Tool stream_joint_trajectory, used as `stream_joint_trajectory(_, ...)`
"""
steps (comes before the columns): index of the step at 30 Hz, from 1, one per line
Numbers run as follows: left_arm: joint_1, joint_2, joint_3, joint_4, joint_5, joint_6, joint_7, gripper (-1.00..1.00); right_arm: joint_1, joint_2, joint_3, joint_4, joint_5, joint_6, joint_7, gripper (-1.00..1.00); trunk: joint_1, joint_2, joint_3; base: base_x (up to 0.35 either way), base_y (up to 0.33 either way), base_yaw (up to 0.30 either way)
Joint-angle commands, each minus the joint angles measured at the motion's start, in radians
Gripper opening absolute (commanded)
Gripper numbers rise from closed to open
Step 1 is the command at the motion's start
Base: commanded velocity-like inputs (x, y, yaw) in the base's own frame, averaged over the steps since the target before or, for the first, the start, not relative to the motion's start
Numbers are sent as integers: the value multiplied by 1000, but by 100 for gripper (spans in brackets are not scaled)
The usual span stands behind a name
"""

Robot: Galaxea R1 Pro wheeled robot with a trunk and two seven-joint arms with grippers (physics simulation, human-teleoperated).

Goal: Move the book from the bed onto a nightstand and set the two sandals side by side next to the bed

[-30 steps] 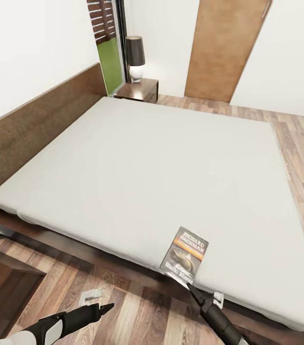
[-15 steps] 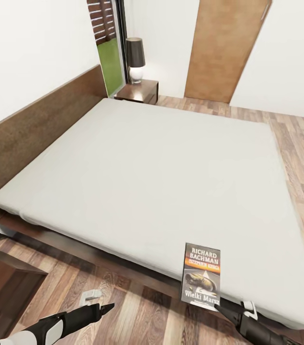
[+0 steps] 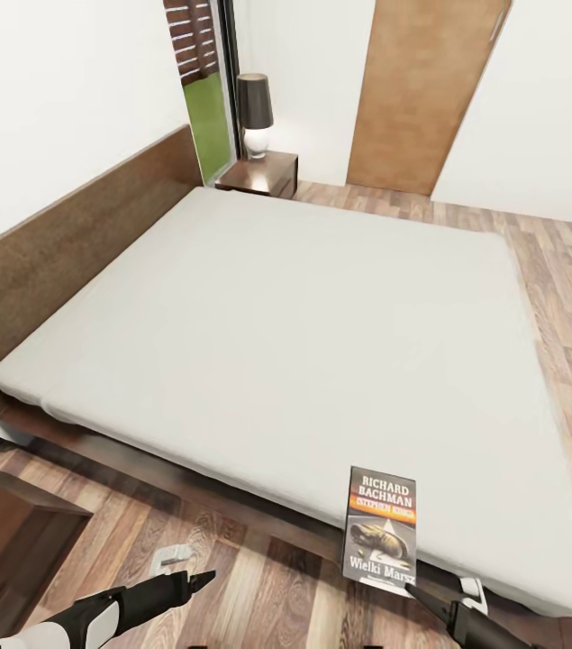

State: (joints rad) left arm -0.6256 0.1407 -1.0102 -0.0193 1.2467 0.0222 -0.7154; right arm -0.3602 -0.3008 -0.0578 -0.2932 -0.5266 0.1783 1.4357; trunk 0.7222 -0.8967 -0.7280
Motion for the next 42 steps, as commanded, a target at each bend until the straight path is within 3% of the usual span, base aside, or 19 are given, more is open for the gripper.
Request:
stream_joint_trajectory(1,0,0,-8,-1,10,2,-3,100,0,0,-2,2,-1,10,4,-100,-4,7,3,0,0,0)
stream_joint_trajectory(14,0,0,-8,-1,10,4,-5,100,0,0,-2,3,0,-79,4,-100,-54,98,43,0,0,0)
stream_joint_trajectory(42,0,0,-8,-1,9,5,-6,100,0,0,-2,2,-1,-80,8,-100,-54,98,45,0,0,27)
